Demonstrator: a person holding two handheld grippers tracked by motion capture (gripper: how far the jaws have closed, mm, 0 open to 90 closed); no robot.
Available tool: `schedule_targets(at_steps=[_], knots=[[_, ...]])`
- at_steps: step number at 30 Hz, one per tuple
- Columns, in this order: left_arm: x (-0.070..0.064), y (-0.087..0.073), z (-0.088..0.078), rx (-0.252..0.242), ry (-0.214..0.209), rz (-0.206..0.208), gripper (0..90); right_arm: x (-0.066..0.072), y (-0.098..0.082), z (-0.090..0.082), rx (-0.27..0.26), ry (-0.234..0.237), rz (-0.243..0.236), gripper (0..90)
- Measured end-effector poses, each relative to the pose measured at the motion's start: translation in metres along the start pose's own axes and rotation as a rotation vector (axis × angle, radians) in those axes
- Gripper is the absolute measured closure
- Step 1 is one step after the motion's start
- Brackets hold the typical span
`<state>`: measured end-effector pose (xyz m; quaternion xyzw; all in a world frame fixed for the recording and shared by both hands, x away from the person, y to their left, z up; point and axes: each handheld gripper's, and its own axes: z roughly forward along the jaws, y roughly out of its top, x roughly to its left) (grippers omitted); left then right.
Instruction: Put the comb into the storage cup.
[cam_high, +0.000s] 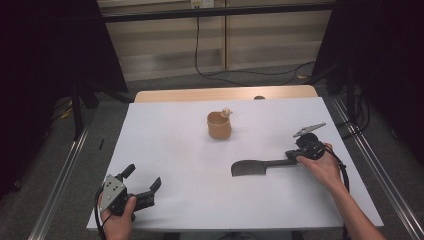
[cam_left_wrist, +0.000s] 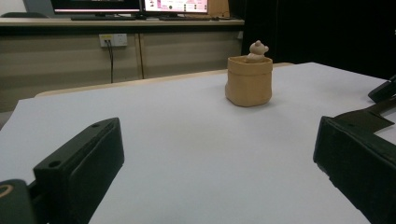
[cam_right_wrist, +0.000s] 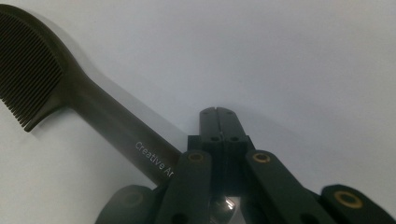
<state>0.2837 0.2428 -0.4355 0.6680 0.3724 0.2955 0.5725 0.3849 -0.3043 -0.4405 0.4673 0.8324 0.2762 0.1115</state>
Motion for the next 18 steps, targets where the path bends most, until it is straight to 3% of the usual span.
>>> schedule_targets(at_steps=[18], knots=[[0.0002,0.0003,-0.0003,-0.003,-0.002,-0.001,2.0,0.0047,-0.0051,-0.0040,0.005,-0.002,-0.022,90.0]])
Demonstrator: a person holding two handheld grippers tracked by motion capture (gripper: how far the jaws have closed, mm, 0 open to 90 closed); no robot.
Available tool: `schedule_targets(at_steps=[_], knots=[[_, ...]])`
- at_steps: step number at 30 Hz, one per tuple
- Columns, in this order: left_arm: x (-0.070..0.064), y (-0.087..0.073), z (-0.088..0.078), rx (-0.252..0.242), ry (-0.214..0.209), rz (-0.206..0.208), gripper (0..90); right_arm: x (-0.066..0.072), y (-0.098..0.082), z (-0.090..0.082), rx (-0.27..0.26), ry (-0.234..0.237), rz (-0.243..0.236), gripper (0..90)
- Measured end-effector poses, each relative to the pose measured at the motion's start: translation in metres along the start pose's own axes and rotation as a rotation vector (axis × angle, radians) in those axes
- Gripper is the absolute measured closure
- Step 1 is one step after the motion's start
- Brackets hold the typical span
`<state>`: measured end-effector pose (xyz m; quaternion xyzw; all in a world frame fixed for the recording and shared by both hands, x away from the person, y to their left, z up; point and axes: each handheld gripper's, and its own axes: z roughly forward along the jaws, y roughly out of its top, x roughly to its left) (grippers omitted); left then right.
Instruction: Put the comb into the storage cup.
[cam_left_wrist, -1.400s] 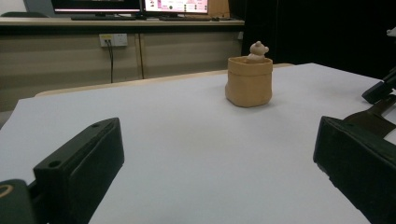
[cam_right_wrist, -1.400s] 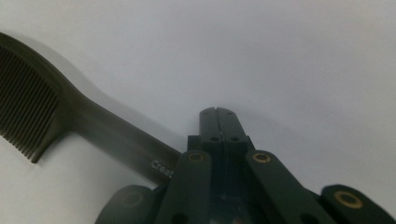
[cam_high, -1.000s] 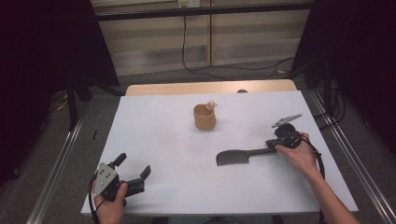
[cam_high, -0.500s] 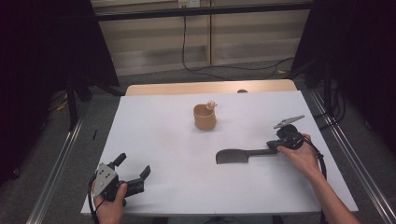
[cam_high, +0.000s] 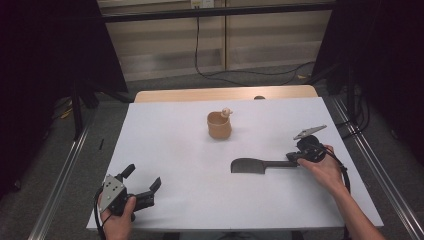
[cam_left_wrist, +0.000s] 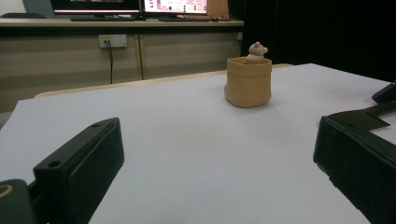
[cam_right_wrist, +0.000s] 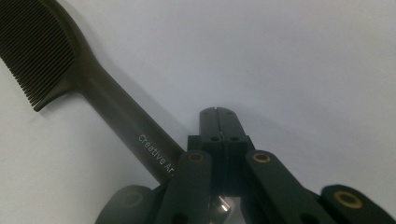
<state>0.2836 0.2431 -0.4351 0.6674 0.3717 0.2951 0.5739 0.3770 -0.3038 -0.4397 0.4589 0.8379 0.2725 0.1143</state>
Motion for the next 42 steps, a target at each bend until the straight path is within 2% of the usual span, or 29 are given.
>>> schedule_targets(at_steps=[27,30,37,42], knots=[[0.0002,0.0006,-0.0006,-0.001,-0.001,0.006,2.0,0.0046,-0.0042,-0.0040,0.019,0.020,-0.004,90.0],[0.0003,0.0008,0.0002,-0.007,0.001,-0.007,2.0,0.0054,-0.0041,-0.0041,0.022,0.017,-0.011,90.0],[0.0007,0.0005,0.0004,0.000,0.000,0.005,2.0,0.0050,-0.0054,-0.0045,0.015,0.022,-0.010,90.0],[-0.0006,0.0009,0.0006,-0.004,-0.008,0.000,2.0,0.0073,-0.0096,-0.0072,0.010,0.040,-0.006,90.0]])
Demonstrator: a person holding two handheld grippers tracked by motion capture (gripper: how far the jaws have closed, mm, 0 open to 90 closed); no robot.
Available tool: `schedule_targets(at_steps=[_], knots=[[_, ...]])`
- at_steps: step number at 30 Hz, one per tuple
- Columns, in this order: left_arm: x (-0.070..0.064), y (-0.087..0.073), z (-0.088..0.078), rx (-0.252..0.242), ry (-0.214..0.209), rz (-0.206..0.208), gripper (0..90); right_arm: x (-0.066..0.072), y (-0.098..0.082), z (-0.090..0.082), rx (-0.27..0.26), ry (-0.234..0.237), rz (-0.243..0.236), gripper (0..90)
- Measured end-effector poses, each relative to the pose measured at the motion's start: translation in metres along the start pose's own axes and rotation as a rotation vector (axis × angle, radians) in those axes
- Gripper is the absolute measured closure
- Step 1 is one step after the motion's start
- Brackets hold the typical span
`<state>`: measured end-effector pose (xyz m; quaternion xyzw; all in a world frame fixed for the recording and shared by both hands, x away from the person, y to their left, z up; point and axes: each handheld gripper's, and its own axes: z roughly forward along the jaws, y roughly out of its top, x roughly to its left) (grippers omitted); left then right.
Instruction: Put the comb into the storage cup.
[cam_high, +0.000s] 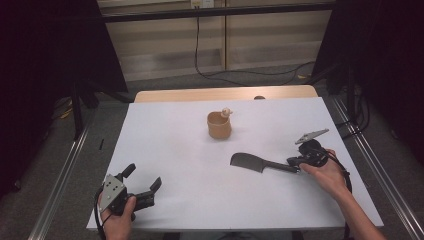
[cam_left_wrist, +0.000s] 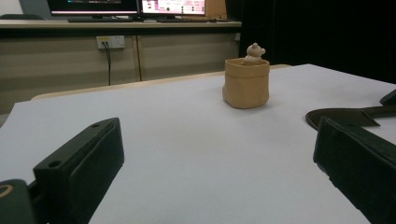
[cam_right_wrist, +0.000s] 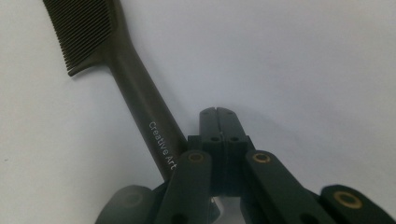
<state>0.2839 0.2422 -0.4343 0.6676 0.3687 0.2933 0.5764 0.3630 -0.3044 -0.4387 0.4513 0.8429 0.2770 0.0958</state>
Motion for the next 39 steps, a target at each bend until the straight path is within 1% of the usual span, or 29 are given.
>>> schedule_targets(at_steps=[6,7,11,15,19,25,27,30,31,34,35,37,38,39], knots=[[0.000,0.000,0.000,0.002,-0.005,0.003,2.0,0.002,-0.002,-0.001,0.002,0.003,0.000,90.0],[0.000,0.000,0.000,-0.001,-0.003,-0.003,2.0,0.003,-0.003,-0.002,0.000,0.008,-0.002,90.0],[0.001,0.000,0.000,0.001,-0.004,0.002,2.0,0.004,-0.005,-0.002,-0.007,0.015,0.001,90.0],[0.000,0.000,-0.001,-0.002,-0.003,-0.002,2.0,0.006,-0.006,-0.003,-0.002,0.018,-0.001,90.0],[0.000,0.000,-0.001,0.000,-0.003,0.000,2.0,0.007,-0.006,-0.004,0.004,0.023,-0.014,90.0],[0.000,0.000,0.000,0.001,-0.005,-0.001,1.9,0.008,-0.007,-0.004,0.006,0.030,-0.006,90.0],[0.000,0.000,0.000,0.001,-0.005,-0.002,2.0,0.006,-0.008,-0.004,-0.009,0.037,-0.008,90.0],[0.000,0.000,-0.001,0.000,-0.005,-0.002,1.9,0.005,-0.008,-0.004,-0.018,0.035,-0.009,90.0],[0.000,0.000,-0.001,0.000,-0.005,-0.002,1.9,0.004,-0.009,-0.004,-0.022,0.032,-0.016,89.8],[0.001,0.000,-0.001,0.002,-0.005,-0.001,2.0,0.001,-0.009,-0.009,-0.070,0.043,-0.003,88.4],[0.000,0.000,0.000,0.001,-0.005,-0.002,1.9,0.000,-0.009,-0.012,-0.104,0.038,-0.001,86.9],[0.000,0.000,0.000,0.001,-0.005,-0.001,2.0,-0.002,-0.010,-0.016,-0.142,0.032,0.011,84.4],[0.000,0.000,0.000,0.001,-0.005,-0.001,2.0,-0.002,-0.010,-0.016,-0.142,0.032,0.011,84.4],[0.000,0.000,0.000,-0.001,-0.005,-0.006,2.0,-0.003,-0.010,-0.019,-0.176,0.031,0.013,79.3]])
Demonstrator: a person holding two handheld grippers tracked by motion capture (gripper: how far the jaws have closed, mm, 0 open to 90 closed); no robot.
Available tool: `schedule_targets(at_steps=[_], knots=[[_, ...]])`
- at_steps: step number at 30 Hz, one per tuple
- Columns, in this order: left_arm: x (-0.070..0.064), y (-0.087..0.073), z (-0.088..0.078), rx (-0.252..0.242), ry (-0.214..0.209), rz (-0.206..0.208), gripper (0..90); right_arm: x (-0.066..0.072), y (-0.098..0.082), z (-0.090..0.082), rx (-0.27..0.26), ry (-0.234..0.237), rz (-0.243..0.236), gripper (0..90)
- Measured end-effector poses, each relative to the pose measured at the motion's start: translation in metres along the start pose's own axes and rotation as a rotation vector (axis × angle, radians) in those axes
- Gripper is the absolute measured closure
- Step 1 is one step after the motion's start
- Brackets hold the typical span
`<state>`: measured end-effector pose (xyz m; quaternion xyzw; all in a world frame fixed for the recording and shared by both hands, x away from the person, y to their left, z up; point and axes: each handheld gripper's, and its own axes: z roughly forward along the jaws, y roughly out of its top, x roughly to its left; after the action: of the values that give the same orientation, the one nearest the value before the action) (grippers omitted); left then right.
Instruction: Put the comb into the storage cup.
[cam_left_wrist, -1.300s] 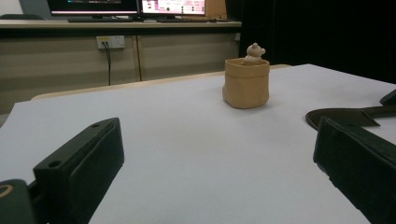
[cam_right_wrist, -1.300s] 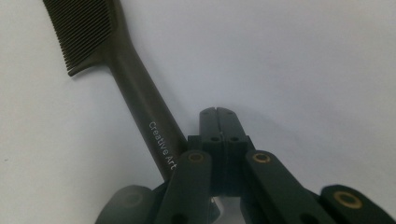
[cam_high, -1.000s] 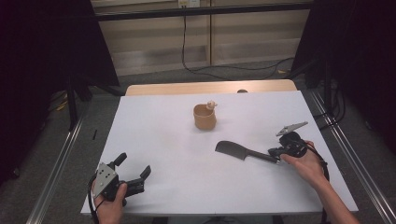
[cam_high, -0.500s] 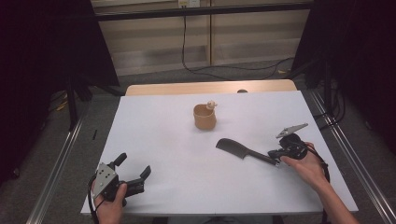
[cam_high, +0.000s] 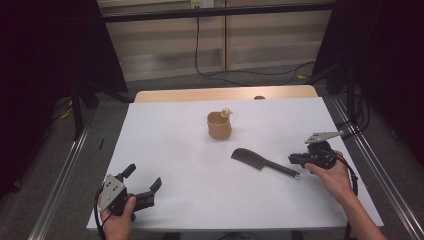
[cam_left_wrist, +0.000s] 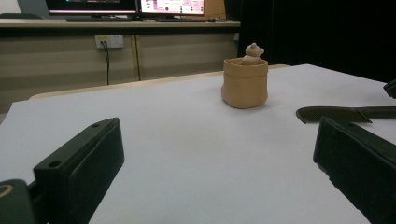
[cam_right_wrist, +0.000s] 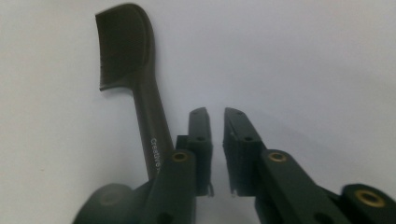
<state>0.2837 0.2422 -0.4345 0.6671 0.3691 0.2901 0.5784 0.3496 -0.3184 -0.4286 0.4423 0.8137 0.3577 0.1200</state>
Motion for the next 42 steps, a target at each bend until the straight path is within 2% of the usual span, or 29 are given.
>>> schedule_targets(at_steps=[2,3,5,7,8,9,10,11,13,17,22,25,32,33,38,40,42], knots=[[0.000,0.000,0.000,0.002,0.000,0.001,2.0,0.000,0.000,-0.001,-0.007,0.002,0.005,76.2],[0.000,0.000,0.000,0.005,0.001,0.005,2.0,0.000,0.000,-0.005,-0.028,0.004,0.012,70.1],[0.001,0.000,0.000,0.006,-0.001,0.009,2.0,0.000,0.000,-0.006,-0.040,0.010,0.015,68.0],[0.000,0.000,0.000,0.007,-0.003,0.010,2.0,0.000,0.001,-0.011,-0.064,-0.001,0.017,56.6],[0.000,0.000,0.000,0.007,-0.003,0.010,2.0,0.000,0.001,-0.014,-0.091,0.006,0.020,43.6],[0.000,0.000,0.000,0.007,-0.002,0.009,1.9,0.001,0.001,-0.015,-0.106,-0.005,0.023,37.9],[0.001,0.000,0.000,0.008,-0.002,0.010,1.9,0.001,0.001,-0.015,-0.106,-0.005,0.023,37.9],[0.001,0.000,0.000,0.007,-0.001,0.009,1.9,0.002,0.002,-0.016,-0.123,-0.025,0.018,27.4],[0.001,0.000,0.000,0.007,-0.002,0.011,2.0,0.002,0.003,-0.017,-0.139,-0.024,0.019,17.0],[0.001,0.000,0.000,0.009,0.006,0.009,1.9,0.006,0.006,-0.020,-0.131,-0.009,-0.005,7.3],[0.001,-0.001,0.001,0.012,0.008,0.010,2.0,0.009,0.009,-0.027,-0.137,0.062,0.014,4.8],[0.000,-0.001,0.001,0.014,0.012,0.014,1.9,0.013,0.010,-0.025,-0.120,0.074,-0.004,10.2],[0.001,-0.001,0.002,0.018,0.013,0.020,2.0,0.019,0.015,-0.015,-0.099,0.093,-0.025,14.3],[0.001,-0.001,0.002,0.018,0.010,0.020,2.0,0.020,0.021,-0.012,-0.094,0.108,-0.029,13.1],[0.001,-0.001,0.002,0.018,0.010,0.019,2.0,0.021,0.031,-0.006,-0.081,0.123,-0.051,12.5],[0.001,-0.001,0.002,0.023,0.004,0.022,2.0,0.023,0.038,-0.001,-0.034,0.145,-0.048,9.9],[0.001,-0.001,0.003,0.023,0.005,0.023,2.0,0.023,0.040,0.001,-0.024,0.139,-0.046,8.6]])
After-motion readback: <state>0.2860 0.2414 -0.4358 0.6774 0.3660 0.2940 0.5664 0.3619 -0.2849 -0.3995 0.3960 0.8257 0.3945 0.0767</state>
